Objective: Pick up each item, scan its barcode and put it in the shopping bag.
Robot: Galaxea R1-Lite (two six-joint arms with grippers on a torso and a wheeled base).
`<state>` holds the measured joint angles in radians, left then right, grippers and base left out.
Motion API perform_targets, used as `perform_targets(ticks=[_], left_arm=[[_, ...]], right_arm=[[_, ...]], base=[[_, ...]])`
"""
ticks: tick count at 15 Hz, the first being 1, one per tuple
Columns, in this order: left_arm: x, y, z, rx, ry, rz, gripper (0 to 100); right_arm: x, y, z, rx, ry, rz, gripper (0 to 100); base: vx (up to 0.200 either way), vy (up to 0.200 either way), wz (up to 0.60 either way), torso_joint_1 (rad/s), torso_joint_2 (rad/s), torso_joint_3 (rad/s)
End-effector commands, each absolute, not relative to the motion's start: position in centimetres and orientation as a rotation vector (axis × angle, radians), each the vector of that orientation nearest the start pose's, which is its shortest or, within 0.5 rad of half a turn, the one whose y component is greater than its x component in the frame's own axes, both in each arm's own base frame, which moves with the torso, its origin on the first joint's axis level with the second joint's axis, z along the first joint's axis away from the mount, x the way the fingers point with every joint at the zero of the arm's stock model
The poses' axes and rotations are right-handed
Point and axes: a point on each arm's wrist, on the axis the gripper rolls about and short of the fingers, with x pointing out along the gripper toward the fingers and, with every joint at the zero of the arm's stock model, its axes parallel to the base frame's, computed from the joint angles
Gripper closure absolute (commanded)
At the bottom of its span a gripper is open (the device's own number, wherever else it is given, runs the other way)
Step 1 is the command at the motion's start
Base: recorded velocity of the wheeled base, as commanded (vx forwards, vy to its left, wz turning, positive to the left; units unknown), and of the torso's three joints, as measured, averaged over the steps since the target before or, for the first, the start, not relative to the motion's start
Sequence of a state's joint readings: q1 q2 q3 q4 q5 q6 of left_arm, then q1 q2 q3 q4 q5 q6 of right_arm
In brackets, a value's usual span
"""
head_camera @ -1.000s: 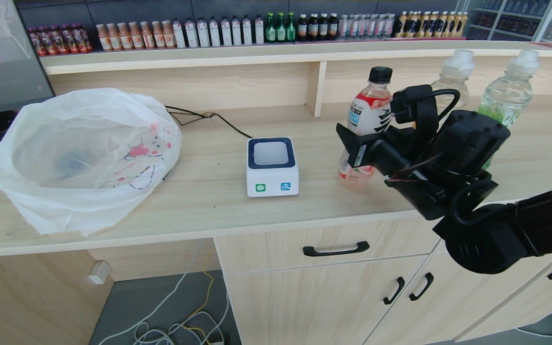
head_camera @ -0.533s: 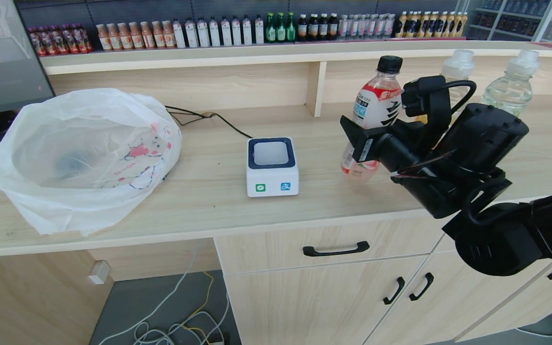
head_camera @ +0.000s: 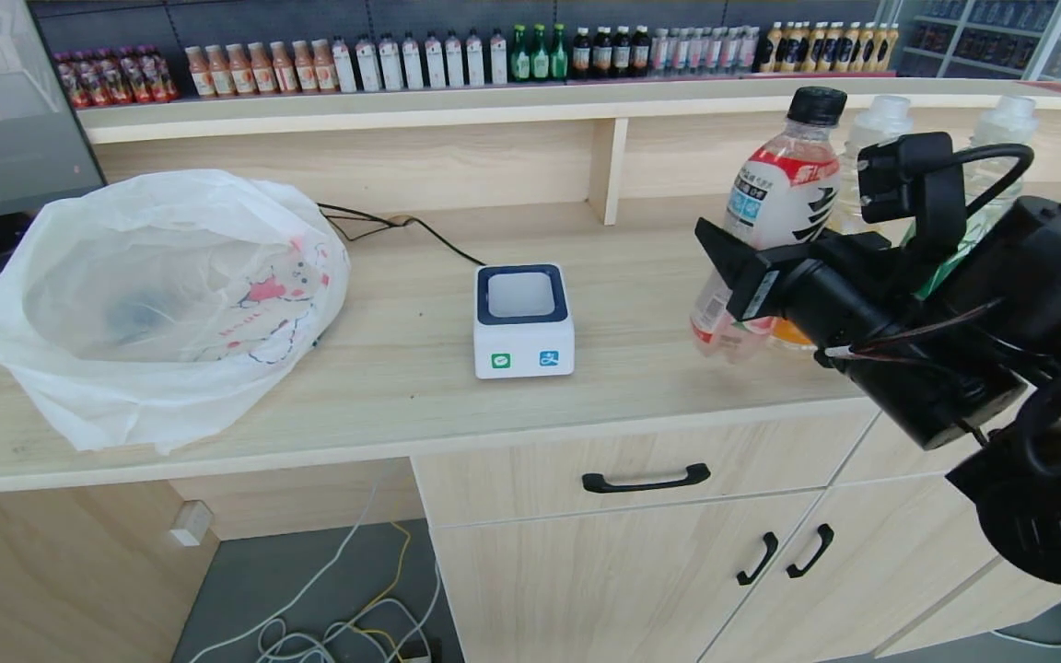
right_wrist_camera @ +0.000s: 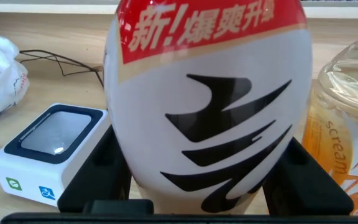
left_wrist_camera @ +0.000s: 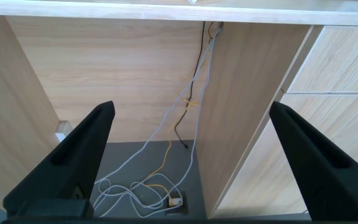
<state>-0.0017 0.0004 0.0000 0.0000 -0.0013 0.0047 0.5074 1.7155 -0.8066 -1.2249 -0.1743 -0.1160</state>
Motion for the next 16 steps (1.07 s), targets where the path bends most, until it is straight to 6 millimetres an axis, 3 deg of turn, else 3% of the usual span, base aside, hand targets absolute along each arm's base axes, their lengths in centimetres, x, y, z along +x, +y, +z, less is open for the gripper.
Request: perform_targets(ticks=[1, 12, 16], left_arm=[[-2.3, 0.0, 7.5, 0.005, 0.000, -0.002, 0], [-2.3, 0.0, 7.5, 0.005, 0.000, -0.003, 0], [-2.3, 0.0, 7.5, 0.005, 0.000, -0.003, 0]], right_arm=[[24.5, 13.2, 24.5, -0.003, -0.336, 0.315, 100], [17.0, 9.6, 23.8, -0.021, -0.351, 0.426, 100], [16.2, 9.7, 23.5, -0.025, -0.350, 0.504, 100]], base=[[0.000, 0.000, 0.00, 0.000, 0.00, 0.000], [0.000, 0.000, 0.00, 0.000, 0.00, 0.000], [0.000, 0.000, 0.00, 0.000, 0.00, 0.000]])
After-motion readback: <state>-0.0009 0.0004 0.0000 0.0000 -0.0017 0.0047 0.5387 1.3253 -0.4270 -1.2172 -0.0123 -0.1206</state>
